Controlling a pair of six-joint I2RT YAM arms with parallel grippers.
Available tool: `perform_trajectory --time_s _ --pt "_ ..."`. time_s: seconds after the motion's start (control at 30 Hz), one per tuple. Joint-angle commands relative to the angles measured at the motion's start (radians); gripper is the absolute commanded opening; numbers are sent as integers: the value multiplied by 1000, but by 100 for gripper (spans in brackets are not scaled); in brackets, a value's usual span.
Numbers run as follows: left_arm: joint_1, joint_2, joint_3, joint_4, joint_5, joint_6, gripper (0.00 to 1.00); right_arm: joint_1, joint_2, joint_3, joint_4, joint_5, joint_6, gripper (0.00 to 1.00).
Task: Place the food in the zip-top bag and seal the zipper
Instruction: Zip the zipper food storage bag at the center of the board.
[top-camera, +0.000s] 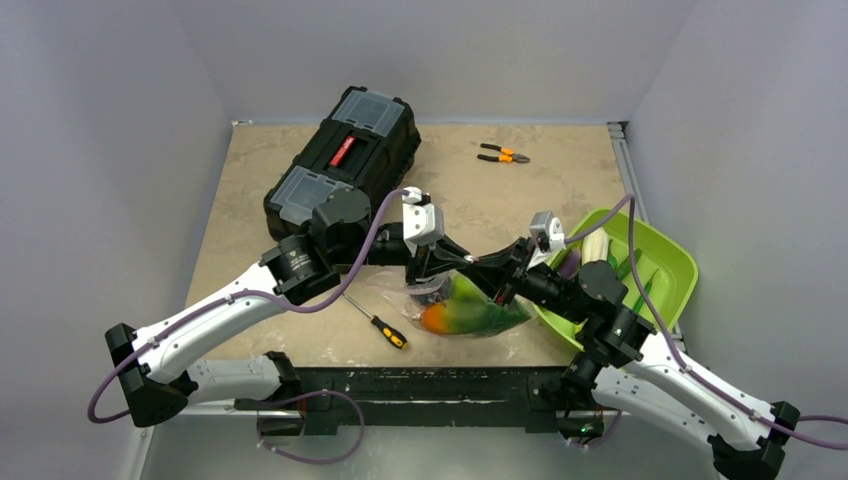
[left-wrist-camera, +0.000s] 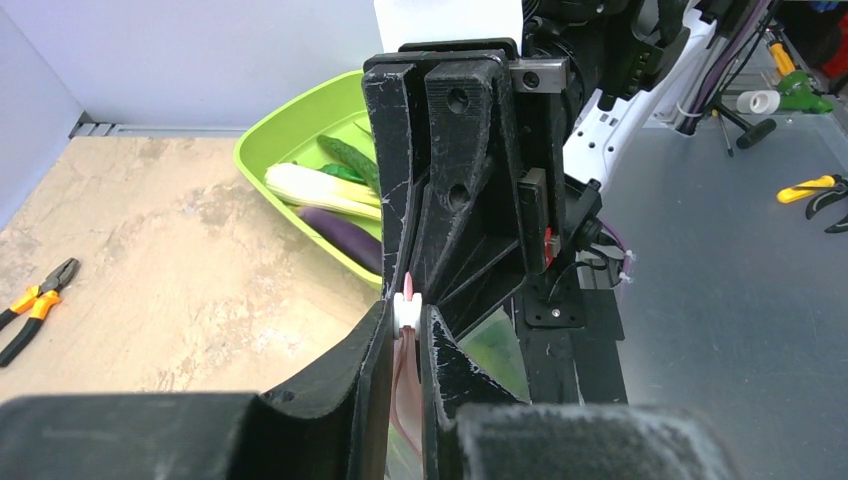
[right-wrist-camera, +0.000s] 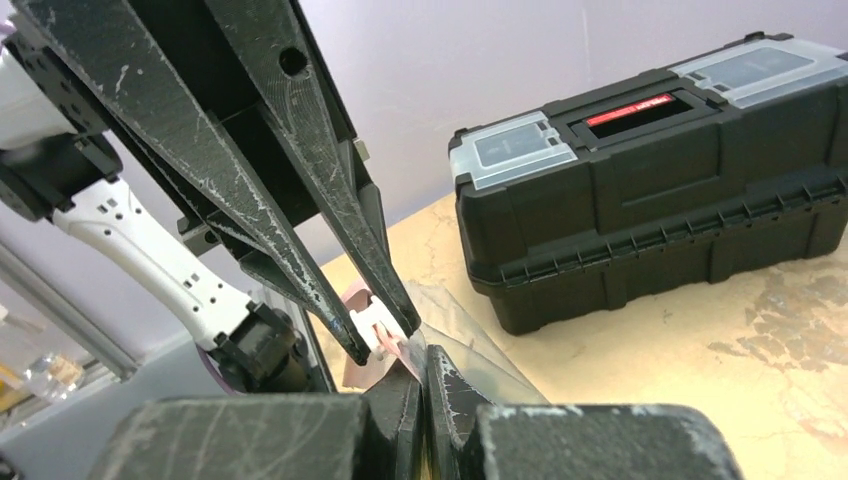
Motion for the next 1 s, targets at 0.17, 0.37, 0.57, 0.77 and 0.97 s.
perform_trajectory --time_s 0.17,0.37,0.57,0.77,0.97 --pt "-1 12 37 -29 -60 1 0 -7 -15 9 172 99 147 0" --pt "-1 24 45 -41 -74 -1 0 -7 -32 18 195 106 192 0" --pt "-2 39 55 -57 -102 1 0 -7 -59 10 202 152 232 0" --pt "-1 52 59 -68 -126 3 0 -7 -70 13 187 210 269 0" --pt "-1 56 64 -74 -138 3 0 -7 -101 8 165 225 289 0"
